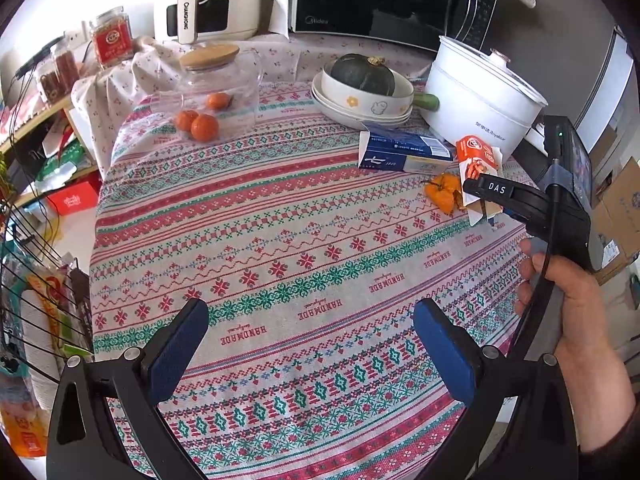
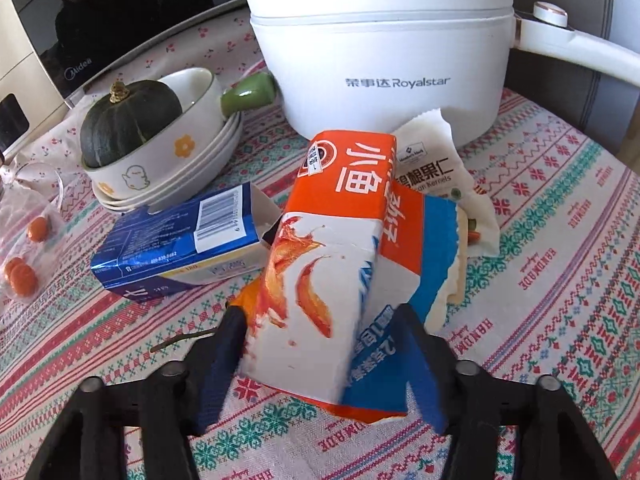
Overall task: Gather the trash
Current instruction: 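Grasp the orange-and-white snack box with the right tool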
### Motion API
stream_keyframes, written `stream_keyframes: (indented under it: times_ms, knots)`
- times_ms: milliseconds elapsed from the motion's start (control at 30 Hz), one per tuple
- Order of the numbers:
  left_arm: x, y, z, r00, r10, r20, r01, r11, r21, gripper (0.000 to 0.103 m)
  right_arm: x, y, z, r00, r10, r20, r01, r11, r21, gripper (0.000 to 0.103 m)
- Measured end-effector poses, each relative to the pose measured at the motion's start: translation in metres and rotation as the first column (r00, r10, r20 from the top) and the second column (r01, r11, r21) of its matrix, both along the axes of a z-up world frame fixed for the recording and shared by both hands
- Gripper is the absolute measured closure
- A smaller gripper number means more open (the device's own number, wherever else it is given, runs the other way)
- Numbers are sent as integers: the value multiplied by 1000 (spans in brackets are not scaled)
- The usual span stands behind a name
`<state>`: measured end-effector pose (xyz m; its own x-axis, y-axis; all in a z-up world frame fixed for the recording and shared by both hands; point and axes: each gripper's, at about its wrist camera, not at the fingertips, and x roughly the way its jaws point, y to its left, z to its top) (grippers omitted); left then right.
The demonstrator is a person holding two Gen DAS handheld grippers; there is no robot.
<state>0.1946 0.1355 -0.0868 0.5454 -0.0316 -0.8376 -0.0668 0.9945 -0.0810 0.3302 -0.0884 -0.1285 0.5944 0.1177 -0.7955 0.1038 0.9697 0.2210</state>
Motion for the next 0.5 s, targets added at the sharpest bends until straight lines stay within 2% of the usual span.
stream_keyframes:
  times_ms: [67,100,300,500]
  knots:
    - [-1,-2,1,1000,-3,3,3,1000,4,0,-4,-3,3,1000,27,13,-27,1000,16,64]
    - [-1,-2,2,1000,-5,6,5,1000,2,0,-7,-3,7,999,43,25,-43,999,6,65]
    - [-4,-14,4,1000,-21,19,21,1000,-2,0,-34,-26,32,992,118,51,-118,993,9,66]
    - [-8,-46,0,994,-105,15,105,994,26,0,-73,-63,53,989,142,38,-143,990,18,66]
